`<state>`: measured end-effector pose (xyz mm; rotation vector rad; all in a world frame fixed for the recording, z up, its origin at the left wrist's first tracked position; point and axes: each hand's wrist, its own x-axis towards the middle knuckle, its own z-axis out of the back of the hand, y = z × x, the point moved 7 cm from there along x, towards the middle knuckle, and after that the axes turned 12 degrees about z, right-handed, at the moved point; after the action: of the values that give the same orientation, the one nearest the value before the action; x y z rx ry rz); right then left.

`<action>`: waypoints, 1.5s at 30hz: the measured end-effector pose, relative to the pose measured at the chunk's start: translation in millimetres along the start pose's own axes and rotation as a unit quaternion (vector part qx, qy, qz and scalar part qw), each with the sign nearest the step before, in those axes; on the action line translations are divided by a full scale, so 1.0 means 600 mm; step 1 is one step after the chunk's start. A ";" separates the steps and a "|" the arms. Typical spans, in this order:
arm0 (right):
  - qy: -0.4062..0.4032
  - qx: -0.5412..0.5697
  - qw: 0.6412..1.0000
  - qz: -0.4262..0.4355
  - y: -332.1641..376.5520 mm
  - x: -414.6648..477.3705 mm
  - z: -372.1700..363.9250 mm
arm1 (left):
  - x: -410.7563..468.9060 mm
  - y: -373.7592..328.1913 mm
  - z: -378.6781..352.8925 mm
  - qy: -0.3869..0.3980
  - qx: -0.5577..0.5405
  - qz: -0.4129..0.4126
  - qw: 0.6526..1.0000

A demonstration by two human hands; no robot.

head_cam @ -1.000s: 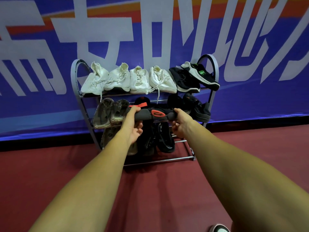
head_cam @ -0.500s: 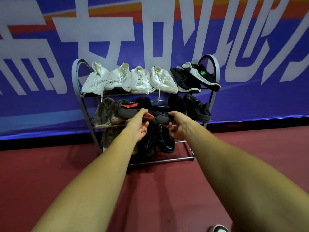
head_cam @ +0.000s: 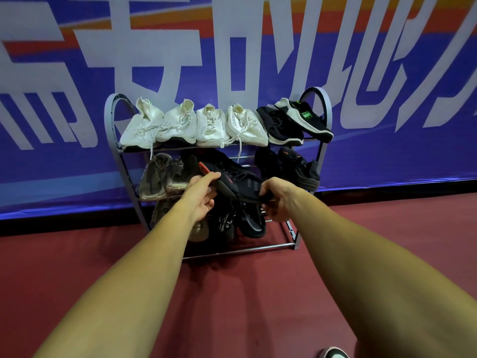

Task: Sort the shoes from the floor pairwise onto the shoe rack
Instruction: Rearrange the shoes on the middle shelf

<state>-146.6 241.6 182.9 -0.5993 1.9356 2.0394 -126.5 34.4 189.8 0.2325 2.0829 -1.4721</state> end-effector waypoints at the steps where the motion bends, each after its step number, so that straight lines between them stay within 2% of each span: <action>1: 0.016 -0.024 1.000 -0.003 -0.001 -0.003 -0.002 | -0.003 0.003 -0.007 0.015 0.022 0.007 1.000; 4: 0.061 -0.078 0.995 -0.012 -0.002 -0.008 -0.006 | -0.003 0.013 -0.024 0.027 0.052 0.010 0.998; 8: 0.093 -0.108 0.990 -0.012 0.004 -0.003 0.000 | 0.007 0.012 -0.018 -0.030 0.047 -0.027 0.998; 10: 0.113 -0.112 0.987 -0.005 0.008 0.002 0.001 | 0.012 0.015 -0.020 -0.034 0.036 -0.031 0.998; 14: 0.164 -0.155 0.974 0.010 0.006 -0.002 0.001 | 0.006 0.020 -0.035 -0.012 0.074 -0.033 0.997; 18: 0.194 -0.182 0.964 0.005 -0.001 -0.008 0.006 | -0.008 0.022 -0.062 0.060 0.144 -0.018 0.988; 25: 0.172 -0.160 0.972 0.022 0.005 0.000 0.017 | -0.002 0.038 -0.078 0.034 0.095 -0.001 0.995; 32: 0.110 -0.154 0.980 0.065 0.007 0.030 0.031 | 0.011 0.050 -0.094 0.028 0.143 0.023 0.989; 39: 0.057 -0.185 0.973 0.123 0.025 0.049 0.023 | 0.034 0.048 -0.096 -0.024 0.164 -0.016 0.986; 45: 0.044 -0.170 0.968 0.178 0.038 0.065 0.009 | 0.049 0.047 -0.095 0.005 0.159 0.009 0.987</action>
<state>-192.2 241.9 184.7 -0.4404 1.8613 2.6453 -157.9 91.4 164.2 0.3800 1.8401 -1.7906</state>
